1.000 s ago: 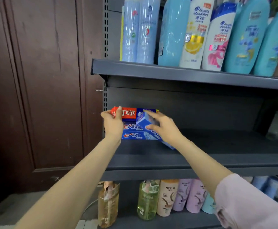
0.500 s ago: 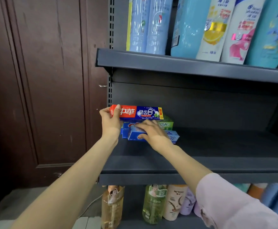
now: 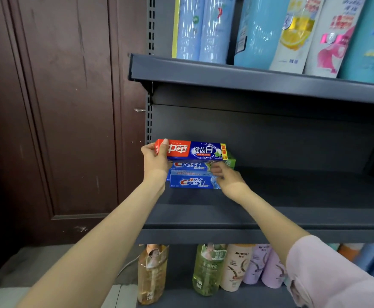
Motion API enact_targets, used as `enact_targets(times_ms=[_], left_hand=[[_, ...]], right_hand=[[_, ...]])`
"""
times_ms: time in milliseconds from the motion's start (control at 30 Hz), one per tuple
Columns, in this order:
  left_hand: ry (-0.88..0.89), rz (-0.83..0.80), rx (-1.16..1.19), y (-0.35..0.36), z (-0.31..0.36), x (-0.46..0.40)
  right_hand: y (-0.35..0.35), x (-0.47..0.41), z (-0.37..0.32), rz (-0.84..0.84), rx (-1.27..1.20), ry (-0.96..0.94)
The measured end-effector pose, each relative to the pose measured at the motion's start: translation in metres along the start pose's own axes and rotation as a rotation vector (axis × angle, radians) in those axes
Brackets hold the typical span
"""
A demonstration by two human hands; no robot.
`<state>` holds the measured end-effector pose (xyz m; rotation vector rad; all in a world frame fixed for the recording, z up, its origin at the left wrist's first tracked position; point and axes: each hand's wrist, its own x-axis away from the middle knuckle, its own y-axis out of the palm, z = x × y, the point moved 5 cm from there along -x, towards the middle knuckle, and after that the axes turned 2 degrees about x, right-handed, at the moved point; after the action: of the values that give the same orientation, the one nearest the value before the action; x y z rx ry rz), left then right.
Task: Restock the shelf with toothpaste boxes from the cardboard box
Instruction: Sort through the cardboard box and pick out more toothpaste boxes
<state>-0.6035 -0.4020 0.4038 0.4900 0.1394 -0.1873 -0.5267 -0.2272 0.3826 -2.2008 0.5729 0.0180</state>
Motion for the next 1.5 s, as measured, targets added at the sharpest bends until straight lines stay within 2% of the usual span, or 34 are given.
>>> enact_targets(times_ms=[100,233,300,367,433,467,533,600,633,733,767,833,900,967,1033,1067,1167,1267,1500], left_hand=[[-0.007,0.002,0.011,0.005,0.001,0.005],[-0.063,-0.043,0.078,0.024,-0.004,0.014],[-0.075,-0.079,0.067,0.041,-0.009,0.019],[-0.064,-0.119,0.034,0.061,-0.013,0.021],[-0.042,-0.174,-0.01,0.083,-0.017,0.023],[-0.03,-0.214,-0.03,0.095,-0.02,0.024],[-0.001,-0.301,-0.049,0.119,-0.023,0.022],[0.054,-0.375,-0.105,0.14,-0.03,0.017],[0.075,-0.403,-0.138,0.148,-0.033,0.016],[0.087,-0.454,-0.167,0.171,-0.045,0.01],[0.088,-0.468,-0.172,0.177,-0.048,0.007],[0.148,-0.501,-0.308,0.185,-0.048,-0.003],[0.298,-0.535,-0.656,0.184,-0.048,-0.017],[0.416,-0.516,-1.16,0.172,-0.052,-0.03],[0.404,-0.479,-1.541,0.152,-0.059,-0.043],[0.362,-0.492,-1.628,0.143,-0.061,-0.049],[0.212,-0.591,-1.708,0.126,-0.073,-0.061],[0.218,-0.582,-1.77,0.124,-0.078,-0.065],[0.252,-0.566,-1.803,0.125,-0.075,-0.06]], right_hand=[[0.006,0.001,0.002,-0.036,-0.32,0.075],[-0.014,0.016,0.012,0.065,-0.92,0.186],[-0.03,0.021,0.014,0.059,-1.066,0.171],[-0.048,0.02,0.023,0.121,-1.087,0.216],[-0.066,0.016,0.036,0.246,-1.016,0.313],[-0.075,0.014,0.046,0.31,-0.89,0.355],[-0.098,0.011,0.062,0.452,-0.372,0.39],[-0.123,0.01,0.064,0.617,0.046,0.264],[-0.129,0.009,0.059,0.601,0.116,0.16],[-0.127,-0.014,0.059,0.247,0.214,-0.07],[-0.127,-0.021,0.061,0.188,0.265,-0.107],[-0.13,-0.033,0.066,0.195,0.332,-0.129],[-0.131,-0.045,0.07,0.242,0.427,-0.115],[-0.126,-0.059,0.081,0.257,0.581,-0.053],[-0.117,-0.069,0.095,0.244,0.673,0.017],[-0.111,-0.074,0.101,0.243,0.708,0.032],[-0.094,-0.083,0.108,0.284,0.852,-0.014],[-0.078,-0.092,0.109,0.241,0.929,-0.051],[-0.064,-0.094,0.117,-0.032,0.521,0.057]])
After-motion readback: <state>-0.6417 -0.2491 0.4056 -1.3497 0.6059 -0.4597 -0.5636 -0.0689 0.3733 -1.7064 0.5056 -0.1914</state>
